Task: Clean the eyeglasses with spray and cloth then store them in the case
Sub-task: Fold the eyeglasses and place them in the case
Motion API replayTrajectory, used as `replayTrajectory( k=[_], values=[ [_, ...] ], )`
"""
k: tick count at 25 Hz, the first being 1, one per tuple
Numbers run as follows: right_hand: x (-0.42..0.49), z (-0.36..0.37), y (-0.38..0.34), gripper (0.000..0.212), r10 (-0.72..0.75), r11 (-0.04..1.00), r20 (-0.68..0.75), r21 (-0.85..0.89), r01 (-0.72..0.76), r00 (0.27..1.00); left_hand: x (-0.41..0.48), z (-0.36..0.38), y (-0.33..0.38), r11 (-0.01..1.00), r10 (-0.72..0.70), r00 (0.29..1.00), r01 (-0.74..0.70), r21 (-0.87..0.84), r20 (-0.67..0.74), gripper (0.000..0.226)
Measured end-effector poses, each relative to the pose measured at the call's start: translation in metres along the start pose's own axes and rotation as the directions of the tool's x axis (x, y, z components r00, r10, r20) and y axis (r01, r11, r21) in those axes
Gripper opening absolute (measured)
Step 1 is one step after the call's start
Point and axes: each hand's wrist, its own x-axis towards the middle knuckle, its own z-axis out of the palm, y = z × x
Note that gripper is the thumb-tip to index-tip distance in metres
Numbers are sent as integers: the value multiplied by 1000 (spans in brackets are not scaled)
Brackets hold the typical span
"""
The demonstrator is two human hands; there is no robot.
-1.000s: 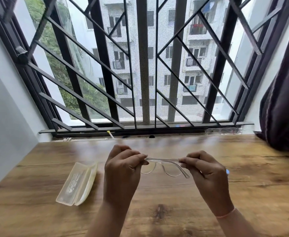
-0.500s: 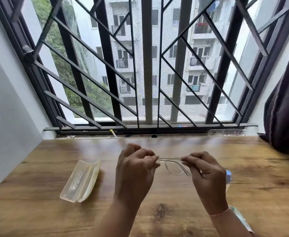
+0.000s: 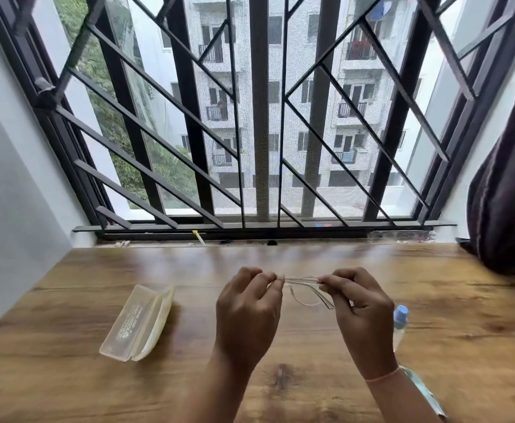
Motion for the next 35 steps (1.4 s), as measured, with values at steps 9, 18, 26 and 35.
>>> replayTrajectory(
  k=[9, 18, 26, 35],
  values=[
    [-9, 7, 9, 43, 320, 903, 15, 298, -310, 947, -13, 14, -5, 738, -613, 790, 567, -366, -14, 4],
    [-39, 30, 12, 35, 335, 905, 243, 186, -382, 911, -7, 11, 17, -679, -705, -98, 378, -629, 702, 11],
    [-44, 36, 25, 41, 415, 826, 284, 280, -488, 865, -21, 22, 21, -770, -627, -165, 275, -575, 761, 14],
    [-44, 37, 38, 52, 487, 807, 173, 288, -516, 856, -31, 33, 19, -801, -554, -131, 354, -483, 822, 8]
  ],
)
